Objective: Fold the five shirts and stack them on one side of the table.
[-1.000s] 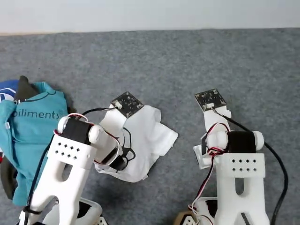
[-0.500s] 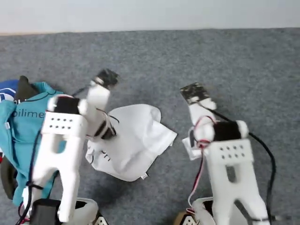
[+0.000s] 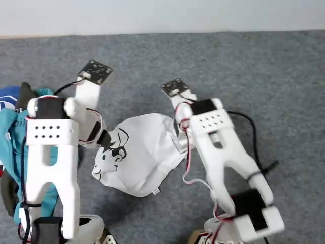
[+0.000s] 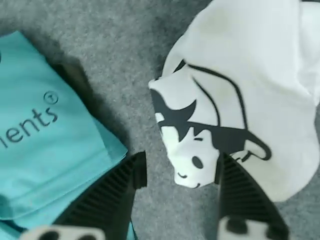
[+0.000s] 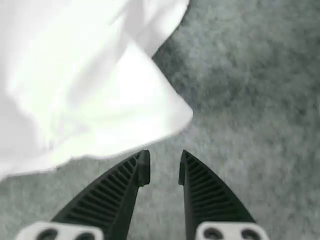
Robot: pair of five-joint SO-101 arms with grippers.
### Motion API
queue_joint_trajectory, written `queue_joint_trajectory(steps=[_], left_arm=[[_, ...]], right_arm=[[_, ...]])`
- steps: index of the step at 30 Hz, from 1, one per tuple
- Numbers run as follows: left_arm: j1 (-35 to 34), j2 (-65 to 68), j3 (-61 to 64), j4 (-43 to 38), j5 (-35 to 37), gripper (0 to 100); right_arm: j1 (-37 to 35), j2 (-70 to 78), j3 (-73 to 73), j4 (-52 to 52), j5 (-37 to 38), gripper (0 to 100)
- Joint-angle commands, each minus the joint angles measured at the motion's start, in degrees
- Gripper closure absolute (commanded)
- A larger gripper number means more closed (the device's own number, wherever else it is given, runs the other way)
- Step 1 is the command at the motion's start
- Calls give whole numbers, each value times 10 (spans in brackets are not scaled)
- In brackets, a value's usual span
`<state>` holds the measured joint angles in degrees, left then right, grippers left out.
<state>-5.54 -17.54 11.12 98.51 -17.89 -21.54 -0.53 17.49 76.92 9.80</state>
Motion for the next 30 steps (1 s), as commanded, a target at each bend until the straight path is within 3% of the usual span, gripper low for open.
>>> queue_joint_trajectory(steps=[1,13,24,30], left_arm=[[-21,-18,-21,16,11,772],[-40,-18,-21,18,11,772],[-40,-18,-22,18,11,772],[-40,-18,-22,18,11,772]], right_arm=[[-18,61,-55,-36,-9,884],[-17,260,-195,-17,-6,885],[-20,252,-294,80,-4,878],[-15,255,-311,93,-9,779]])
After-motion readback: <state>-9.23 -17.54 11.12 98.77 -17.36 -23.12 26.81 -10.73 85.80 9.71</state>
